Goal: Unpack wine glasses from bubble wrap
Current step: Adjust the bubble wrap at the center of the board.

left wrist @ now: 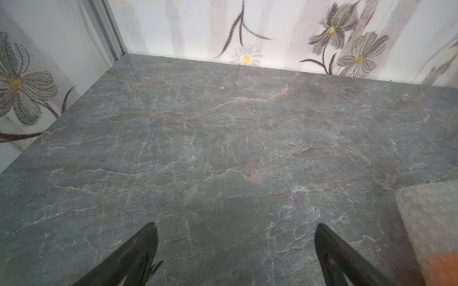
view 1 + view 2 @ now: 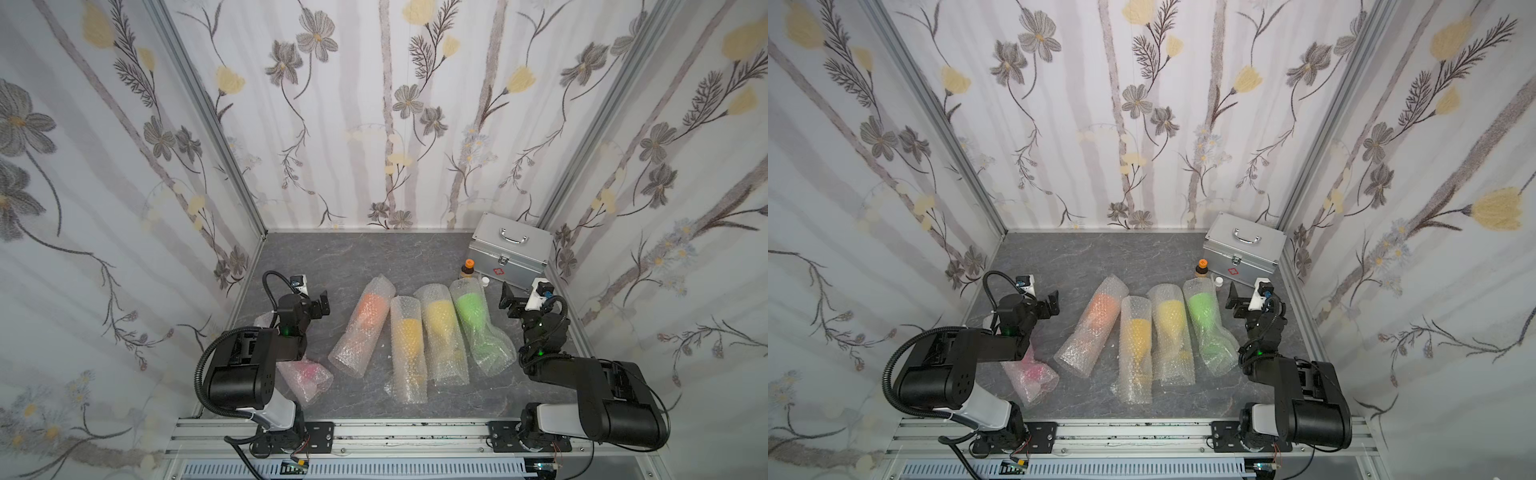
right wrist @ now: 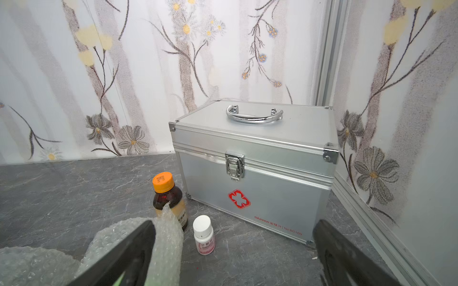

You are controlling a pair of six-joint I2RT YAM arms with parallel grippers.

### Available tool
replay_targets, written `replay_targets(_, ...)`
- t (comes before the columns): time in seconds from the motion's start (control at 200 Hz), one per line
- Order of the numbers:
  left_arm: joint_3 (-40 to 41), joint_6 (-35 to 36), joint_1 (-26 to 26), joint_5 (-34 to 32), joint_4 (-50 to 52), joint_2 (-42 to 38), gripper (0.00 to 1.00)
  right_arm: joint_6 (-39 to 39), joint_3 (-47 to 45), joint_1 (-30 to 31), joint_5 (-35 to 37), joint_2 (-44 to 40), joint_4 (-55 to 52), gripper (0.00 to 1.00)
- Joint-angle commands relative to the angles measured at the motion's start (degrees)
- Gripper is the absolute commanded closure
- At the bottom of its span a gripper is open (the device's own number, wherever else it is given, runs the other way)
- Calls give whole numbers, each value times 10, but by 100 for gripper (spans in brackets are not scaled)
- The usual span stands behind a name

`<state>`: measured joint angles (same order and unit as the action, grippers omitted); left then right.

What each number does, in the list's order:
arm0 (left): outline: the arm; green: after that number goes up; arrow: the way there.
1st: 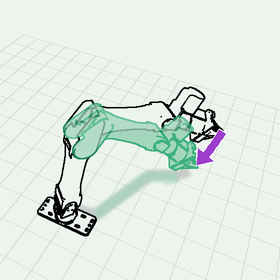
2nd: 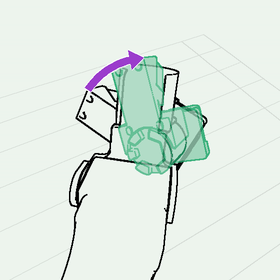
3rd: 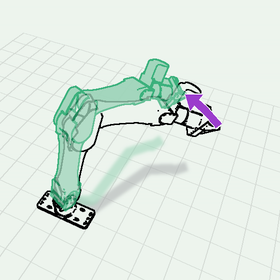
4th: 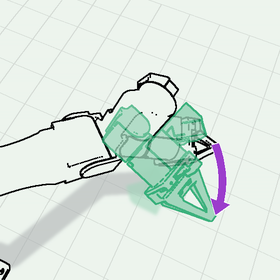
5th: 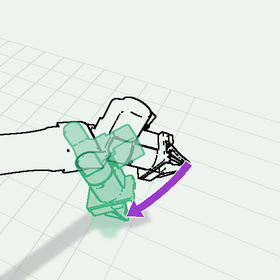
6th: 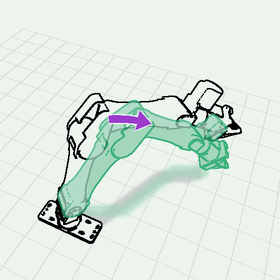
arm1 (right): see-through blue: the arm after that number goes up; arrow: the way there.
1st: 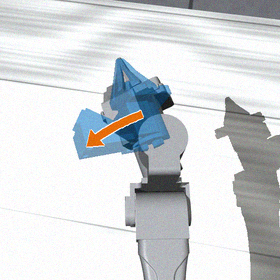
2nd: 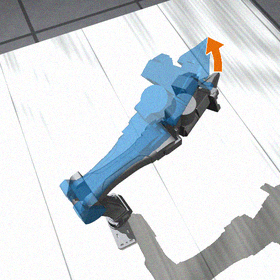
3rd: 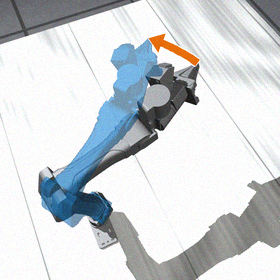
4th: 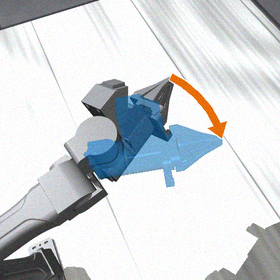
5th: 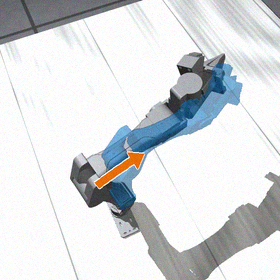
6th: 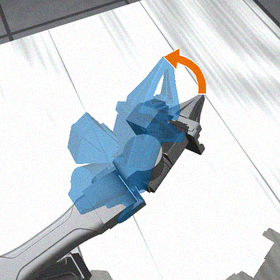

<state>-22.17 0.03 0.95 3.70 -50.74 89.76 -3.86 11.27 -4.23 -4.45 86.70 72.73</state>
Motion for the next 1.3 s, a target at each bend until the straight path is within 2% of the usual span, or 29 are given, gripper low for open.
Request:
replay_targets(0.0,-3,-2,0,2,-15,1,0,-2,2,1,-5,1,20,0)
replay_targets(0.894,-6,-5,5,14,-9,1,0,-3,1,0,-5,0,20,0)
replay_targets(1.009,-7,-13,6,-6,-4,-5,0,-13,1,-7,-7,-13,13,0)
replay_targets(1.144,-35,-24,7,-33,96,-60,0,-20,6,-11,4,-65,-43,0)
replay_targets(1.294,-144,-47,-5,-55,338,-112,0,-35,60,-11,16,-134,-195,0)
